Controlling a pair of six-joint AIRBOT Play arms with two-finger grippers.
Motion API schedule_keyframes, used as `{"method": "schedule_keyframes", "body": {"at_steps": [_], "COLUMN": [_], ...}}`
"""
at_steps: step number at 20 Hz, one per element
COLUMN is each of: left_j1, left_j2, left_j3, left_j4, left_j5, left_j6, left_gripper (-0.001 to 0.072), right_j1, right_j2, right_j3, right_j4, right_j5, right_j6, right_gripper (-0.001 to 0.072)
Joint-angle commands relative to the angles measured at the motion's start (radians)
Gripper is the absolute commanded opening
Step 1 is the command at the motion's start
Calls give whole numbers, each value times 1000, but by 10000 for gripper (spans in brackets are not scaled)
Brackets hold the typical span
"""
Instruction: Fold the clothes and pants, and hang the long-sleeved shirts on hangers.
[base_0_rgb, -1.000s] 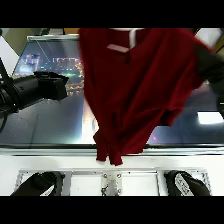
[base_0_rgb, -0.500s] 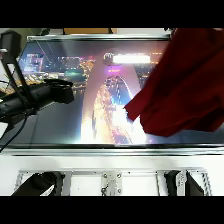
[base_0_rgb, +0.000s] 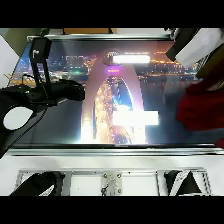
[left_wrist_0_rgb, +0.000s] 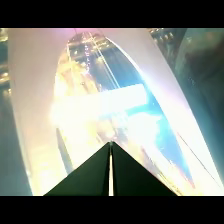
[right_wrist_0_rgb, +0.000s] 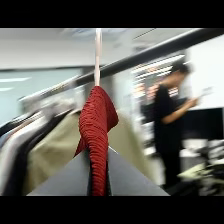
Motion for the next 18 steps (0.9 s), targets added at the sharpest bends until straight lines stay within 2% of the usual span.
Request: {"method": "schedule_keyframes", "body": {"at_steps": [1,8,18], "left_j1": [1,1,1], "left_j2": [-25,-28,-27], "left_j3": [0,0,0], "left_j4": [2,0,-8], "left_j5": [2,0,2], "left_j6": [7,7,3], "left_gripper": [22,22,22], "right_j1": [-32,-32,-32], "right_j2": [-46,-184,-240], "right_j3": [111,233,220], "right_j4": [-70,-70,-69], "right_j5": [-257,-423,-429], "right_j6": [0,-28,-30], "right_gripper": [15,15,18]}}
